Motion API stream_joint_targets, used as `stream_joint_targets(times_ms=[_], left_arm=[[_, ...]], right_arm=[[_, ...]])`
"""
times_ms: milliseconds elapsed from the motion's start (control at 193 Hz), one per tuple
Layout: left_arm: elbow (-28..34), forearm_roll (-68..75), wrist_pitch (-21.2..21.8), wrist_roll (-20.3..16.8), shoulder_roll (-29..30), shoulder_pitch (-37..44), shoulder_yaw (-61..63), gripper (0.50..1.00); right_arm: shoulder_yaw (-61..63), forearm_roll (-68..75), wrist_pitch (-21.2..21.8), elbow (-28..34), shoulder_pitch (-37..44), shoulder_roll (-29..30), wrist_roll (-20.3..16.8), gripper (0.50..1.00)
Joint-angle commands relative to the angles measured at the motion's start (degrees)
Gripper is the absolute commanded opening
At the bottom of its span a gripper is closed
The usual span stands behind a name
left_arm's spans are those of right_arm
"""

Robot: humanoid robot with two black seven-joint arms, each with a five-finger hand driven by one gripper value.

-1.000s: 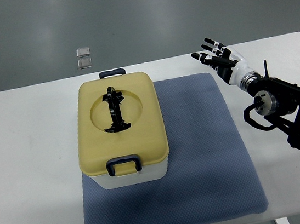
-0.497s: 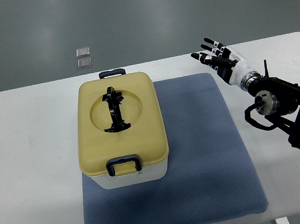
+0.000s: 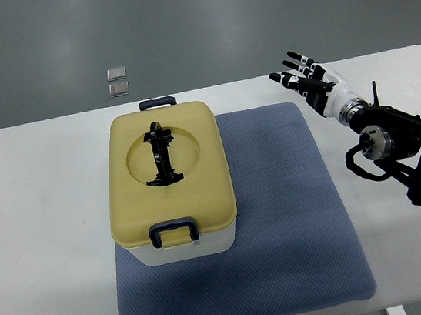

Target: Open white storage box with right hand

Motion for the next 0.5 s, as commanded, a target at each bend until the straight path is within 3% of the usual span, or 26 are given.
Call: stream_joint_targets(times_ms=[0, 269, 492], left_arm=[[-0.02, 0.00, 0.00, 0.00, 0.00, -0.01, -0.05, 1.000], [-0.02, 0.00, 0.00, 0.00, 0.00, -0.01, -0.05, 1.000], [-0.02, 0.00, 0.00, 0.00, 0.00, -0.01, -0.05, 1.000]], right_arm=[[0.03, -1.44, 0.03, 0.01, 0.24, -0.30, -0.08, 0.915], [-0.06, -8.47, 3.89, 0.19, 1.82, -0.74, 0.00, 0.903], [-0.24, -24.37, 15.14, 0.62, 8.06, -4.44, 1.23, 0.899]])
